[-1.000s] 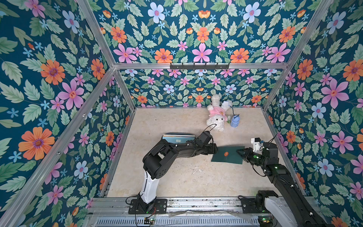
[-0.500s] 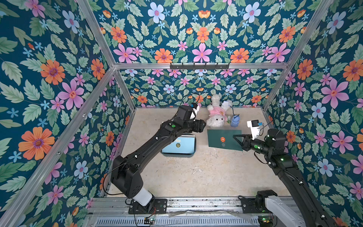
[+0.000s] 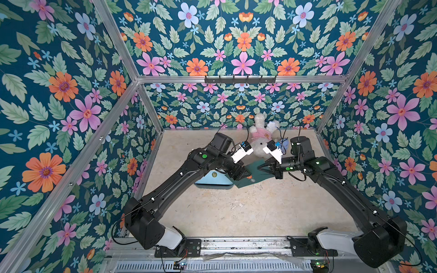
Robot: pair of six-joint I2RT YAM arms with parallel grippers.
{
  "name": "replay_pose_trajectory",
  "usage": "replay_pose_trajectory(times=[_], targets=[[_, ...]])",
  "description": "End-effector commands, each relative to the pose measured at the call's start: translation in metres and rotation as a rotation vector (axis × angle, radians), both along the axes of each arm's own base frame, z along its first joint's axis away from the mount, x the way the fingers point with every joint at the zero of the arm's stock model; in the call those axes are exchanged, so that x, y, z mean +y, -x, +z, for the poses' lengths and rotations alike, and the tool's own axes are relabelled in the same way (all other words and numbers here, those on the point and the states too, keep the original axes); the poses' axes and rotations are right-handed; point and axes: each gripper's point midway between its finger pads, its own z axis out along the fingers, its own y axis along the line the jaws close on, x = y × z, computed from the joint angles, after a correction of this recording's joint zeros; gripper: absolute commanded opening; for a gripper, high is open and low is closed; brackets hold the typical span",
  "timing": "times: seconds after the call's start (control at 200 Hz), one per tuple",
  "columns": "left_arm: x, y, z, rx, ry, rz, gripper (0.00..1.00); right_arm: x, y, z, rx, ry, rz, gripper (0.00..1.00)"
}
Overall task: Put the sealed envelopes into the storage box
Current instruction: Pick up the envelope from the center of the board.
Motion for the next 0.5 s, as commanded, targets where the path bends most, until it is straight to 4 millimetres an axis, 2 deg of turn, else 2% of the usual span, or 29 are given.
replay_pose_trajectory(times=[0.0,0.075,0.155,0.28,0.285,0.295,0.3,0.305,0.31,0.36,0.405,0.45,0.495], targets=[[0.000,0.015,-0.007,0.033,0.015,-0.068,0.71,0.005,0.013,0.007,-0.012,-0.032,0.090,0.00],[0.003,0.020,-0.014,0.058,0.000,-0.073,0.65,0.007,0.014,0.012,-0.017,-0.048,0.105,0.00],[0.005,0.023,-0.017,0.073,-0.002,-0.070,0.54,0.008,0.013,0.015,-0.018,-0.057,0.117,0.00],[0.008,0.023,-0.015,0.074,0.002,-0.042,0.22,0.010,0.010,0.016,-0.023,-0.065,0.116,0.01],[0.008,0.023,-0.015,0.074,0.003,-0.041,0.21,0.010,0.009,0.016,-0.024,-0.065,0.114,0.06],[0.008,0.023,-0.015,0.073,0.004,-0.037,0.18,0.010,0.009,0.017,-0.028,-0.065,0.109,0.08],[0.008,0.022,-0.015,0.073,0.004,-0.034,0.17,0.010,0.008,0.017,-0.030,-0.066,0.106,0.16],[0.009,0.022,-0.014,0.072,0.006,-0.031,0.15,0.010,0.007,0.017,-0.031,-0.067,0.104,0.19],[0.009,0.022,-0.014,0.071,0.007,-0.029,0.14,0.010,0.007,0.017,-0.030,-0.067,0.101,0.19],[0.010,0.020,-0.008,0.062,0.027,-0.011,0.05,0.010,0.000,0.023,-0.061,-0.083,0.061,0.43],[0.012,0.016,-0.002,0.047,0.059,0.015,0.04,0.008,-0.013,0.027,-0.096,-0.104,-0.029,0.52],[0.015,0.010,0.006,0.022,0.096,0.052,0.00,-0.001,-0.029,0.041,-0.142,-0.164,-0.145,0.59],[0.021,0.002,0.019,-0.011,0.139,0.098,0.00,-0.015,-0.034,0.058,-0.180,-0.258,-0.209,0.68]])
